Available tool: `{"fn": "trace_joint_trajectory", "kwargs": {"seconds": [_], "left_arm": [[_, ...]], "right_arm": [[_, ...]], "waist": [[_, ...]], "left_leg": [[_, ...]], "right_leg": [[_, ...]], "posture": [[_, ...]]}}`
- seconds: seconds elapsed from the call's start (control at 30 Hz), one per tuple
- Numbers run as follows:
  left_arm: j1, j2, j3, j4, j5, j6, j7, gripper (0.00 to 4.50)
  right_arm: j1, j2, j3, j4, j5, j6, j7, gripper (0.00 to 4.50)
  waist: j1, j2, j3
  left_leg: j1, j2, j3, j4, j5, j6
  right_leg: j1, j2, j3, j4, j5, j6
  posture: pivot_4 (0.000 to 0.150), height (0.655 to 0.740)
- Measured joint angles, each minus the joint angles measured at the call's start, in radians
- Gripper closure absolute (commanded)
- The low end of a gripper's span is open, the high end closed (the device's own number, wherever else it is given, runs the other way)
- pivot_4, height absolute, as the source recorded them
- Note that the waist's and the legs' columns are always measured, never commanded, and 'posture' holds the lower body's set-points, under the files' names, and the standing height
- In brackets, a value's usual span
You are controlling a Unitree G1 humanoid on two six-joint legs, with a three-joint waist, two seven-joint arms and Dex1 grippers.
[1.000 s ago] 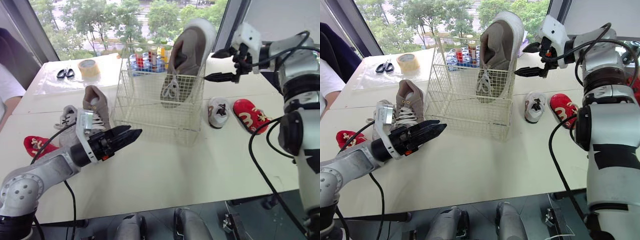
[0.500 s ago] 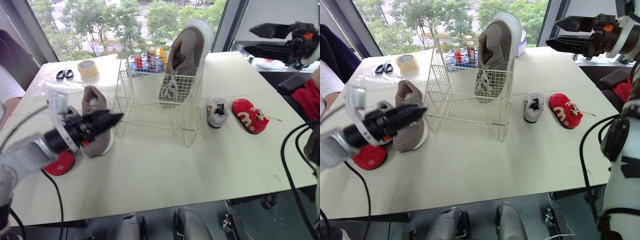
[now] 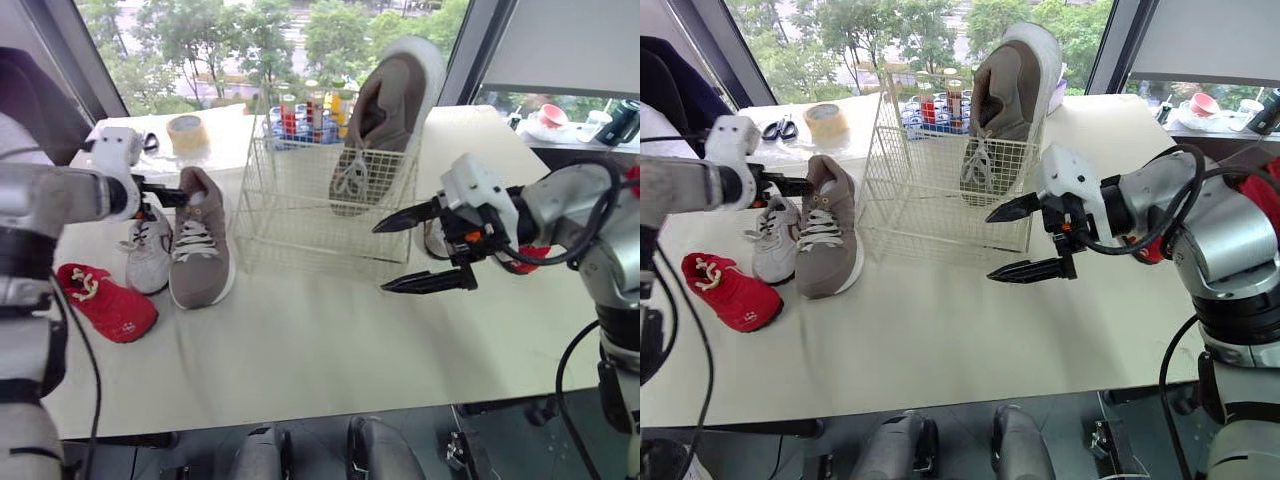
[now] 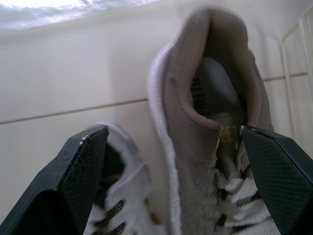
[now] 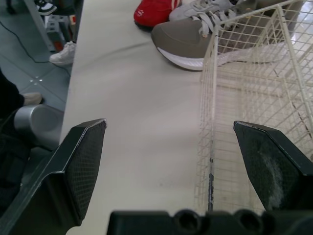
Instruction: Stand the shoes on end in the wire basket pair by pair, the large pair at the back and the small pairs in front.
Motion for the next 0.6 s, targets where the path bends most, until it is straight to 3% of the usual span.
{"fn": "trace_joint_trajectory", "kwargs": {"seconds": [0.17, 0.37, 0.47, 0.6], "left_arm": [[-0.142, -0.069, -0.016, 0.258, 0.18, -0.092, -0.159, 0.07], [-0.201, -0.147, -0.034, 0.475, 0.36, -0.189, -0.283, 0.07], [-0.228, -0.179, 0.0, 0.545, 0.41, -0.229, -0.306, 0.98], [-0.227, -0.228, 0.032, 0.598, 0.455, -0.303, -0.318, 2.97]], "right_arm": [[0.037, -0.021, -0.031, -0.102, 0.07, 0.061, -0.061, 0.0], [0.085, -0.031, -0.081, -0.167, 0.121, 0.097, -0.167, 0.0], [0.083, -0.03, -0.089, -0.162, 0.127, 0.096, -0.206, 0.0], [0.072, -0.03, -0.087, -0.141, 0.125, 0.081, -0.238, 0.0]], "waist": [[0.001, -0.001, 0.0], [0.004, -0.002, 0.0], [0.004, -0.002, 0.0], [0.005, -0.003, -0.001]], "left_leg": [[0.0, 0.0, 0.0, -0.001, -0.001, 0.001], [0.0, 0.0, 0.0, 0.001, -0.005, 0.008], [0.001, 0.0, -0.001, 0.001, -0.005, 0.009], [0.001, -0.001, -0.001, 0.001, -0.005, 0.009]], "right_leg": [[0.0, 0.0, 0.0, 0.0, 0.0, 0.0], [0.001, -0.002, 0.0, 0.0, 0.0, 0.0], [0.002, -0.003, 0.0, 0.0, 0.0, 0.0], [0.002, -0.004, -0.001, 0.001, 0.0, 0.0]], "posture": [[0.15, 0.74], [0.15, 0.74], [0.15, 0.74], [0.15, 0.74]]}}
